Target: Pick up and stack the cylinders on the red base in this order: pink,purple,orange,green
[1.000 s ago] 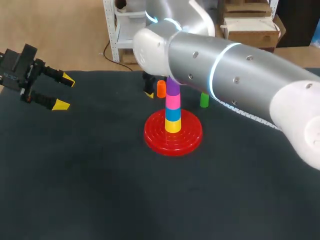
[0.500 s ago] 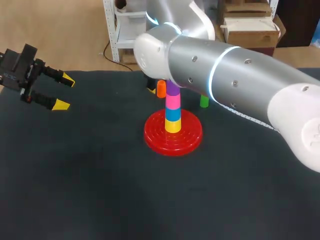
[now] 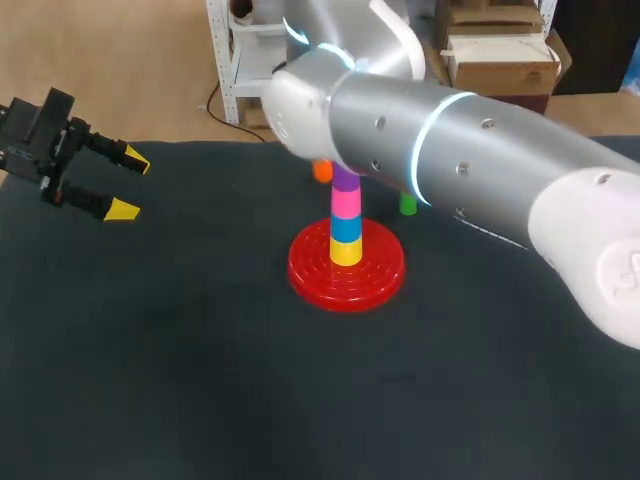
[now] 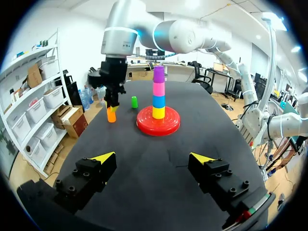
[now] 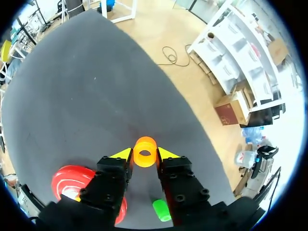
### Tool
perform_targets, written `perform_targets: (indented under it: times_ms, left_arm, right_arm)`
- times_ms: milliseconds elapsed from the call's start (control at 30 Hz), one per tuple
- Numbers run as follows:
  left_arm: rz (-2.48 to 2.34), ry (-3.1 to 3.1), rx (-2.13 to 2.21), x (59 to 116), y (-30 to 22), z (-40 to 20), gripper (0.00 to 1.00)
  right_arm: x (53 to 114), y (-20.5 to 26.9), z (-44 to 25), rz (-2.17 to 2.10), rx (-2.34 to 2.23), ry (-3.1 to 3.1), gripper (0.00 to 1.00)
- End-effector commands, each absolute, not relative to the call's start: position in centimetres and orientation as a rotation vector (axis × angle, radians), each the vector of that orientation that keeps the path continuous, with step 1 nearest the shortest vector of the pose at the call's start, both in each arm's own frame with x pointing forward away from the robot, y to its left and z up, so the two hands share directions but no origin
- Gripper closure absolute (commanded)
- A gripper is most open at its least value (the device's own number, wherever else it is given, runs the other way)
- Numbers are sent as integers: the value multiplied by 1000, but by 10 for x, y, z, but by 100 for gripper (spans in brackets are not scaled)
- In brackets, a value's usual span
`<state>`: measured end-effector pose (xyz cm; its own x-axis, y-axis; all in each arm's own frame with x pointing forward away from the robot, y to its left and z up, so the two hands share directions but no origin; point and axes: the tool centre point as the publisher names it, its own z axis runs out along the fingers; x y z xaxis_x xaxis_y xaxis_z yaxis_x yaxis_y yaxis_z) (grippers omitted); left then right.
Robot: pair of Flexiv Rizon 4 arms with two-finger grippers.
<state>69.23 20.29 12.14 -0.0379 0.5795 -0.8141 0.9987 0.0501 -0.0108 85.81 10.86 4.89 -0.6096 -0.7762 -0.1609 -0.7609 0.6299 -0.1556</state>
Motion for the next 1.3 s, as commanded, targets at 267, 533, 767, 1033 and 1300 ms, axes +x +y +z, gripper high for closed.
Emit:
perform_targets:
  times_ms: [267,533,767,1033,1300]
  left_arm:
    - [-834,1687,1599,692,204,121,0]
    - [-834,1687,1599,692,204,121,0]
    - [-834,1687,1599,692,204,121,0]
    - [-834,1687,1599,692,204,121,0]
    - [-834,1687,1599,692,204,121,0]
  right_arm:
    - [823,82,186,-10,-1124,2614,100]
    - [773,68,239,42,-1011,2564,100]
    - [735,67,255,55,-921,2541,100]
    - [706,70,253,124,-870,2571,100]
    - [686,71,246,168,-841,2581,100]
